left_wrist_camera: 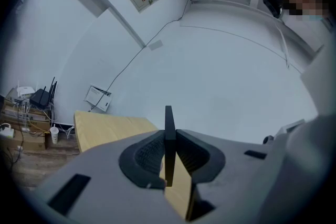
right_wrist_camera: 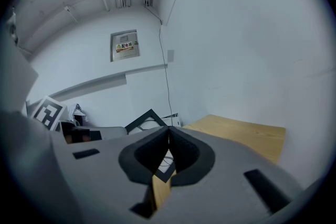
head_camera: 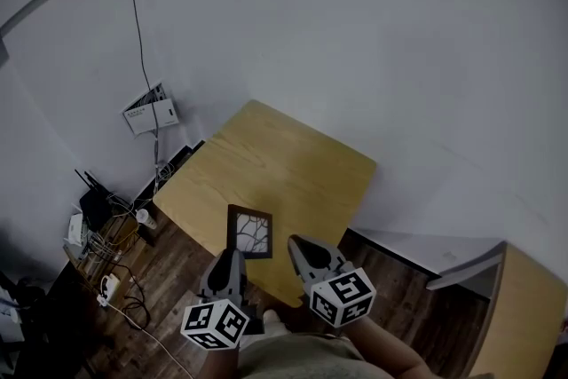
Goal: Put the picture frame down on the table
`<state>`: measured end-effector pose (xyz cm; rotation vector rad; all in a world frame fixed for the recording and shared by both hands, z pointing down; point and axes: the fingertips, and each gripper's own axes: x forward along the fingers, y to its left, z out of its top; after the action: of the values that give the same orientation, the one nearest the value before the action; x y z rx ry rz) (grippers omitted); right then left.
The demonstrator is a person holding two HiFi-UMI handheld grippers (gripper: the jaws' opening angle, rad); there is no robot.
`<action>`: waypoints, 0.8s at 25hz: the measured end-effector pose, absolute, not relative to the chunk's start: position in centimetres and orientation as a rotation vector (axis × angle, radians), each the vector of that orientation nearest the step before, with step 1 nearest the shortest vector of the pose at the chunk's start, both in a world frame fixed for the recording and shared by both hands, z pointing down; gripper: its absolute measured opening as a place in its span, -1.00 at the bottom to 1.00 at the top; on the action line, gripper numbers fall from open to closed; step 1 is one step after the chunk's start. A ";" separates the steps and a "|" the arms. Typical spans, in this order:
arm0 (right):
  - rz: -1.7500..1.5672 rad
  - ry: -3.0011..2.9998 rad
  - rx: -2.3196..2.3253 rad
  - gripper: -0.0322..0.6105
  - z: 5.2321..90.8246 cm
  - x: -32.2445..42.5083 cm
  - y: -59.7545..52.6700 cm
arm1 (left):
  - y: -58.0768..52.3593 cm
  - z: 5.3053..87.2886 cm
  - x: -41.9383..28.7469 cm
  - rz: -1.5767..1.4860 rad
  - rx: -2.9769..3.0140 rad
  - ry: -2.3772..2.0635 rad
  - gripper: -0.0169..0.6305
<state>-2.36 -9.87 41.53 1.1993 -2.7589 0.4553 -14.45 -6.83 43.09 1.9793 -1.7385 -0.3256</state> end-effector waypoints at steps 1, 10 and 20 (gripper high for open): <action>0.458 -2.756 1.205 -0.90 41.7 -2.7 -10.3 | -7.2 43.3 -14.8 -0.322 1.980 -1.733 -0.76; 0.496 -2.707 1.272 -0.90 43.2 -4.4 -12.7 | -10.2 45.3 -16.8 -0.280 1.977 -1.675 -0.76; 0.513 -2.660 1.298 -0.90 44.9 -3.5 -15.3 | -13.6 47.1 -15.9 -0.274 1.973 -1.636 -0.76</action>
<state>-3.55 -15.31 44.87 1.2982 -2.6597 0.5134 -15.86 -13.58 47.08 1.9732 -1.6365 -0.2738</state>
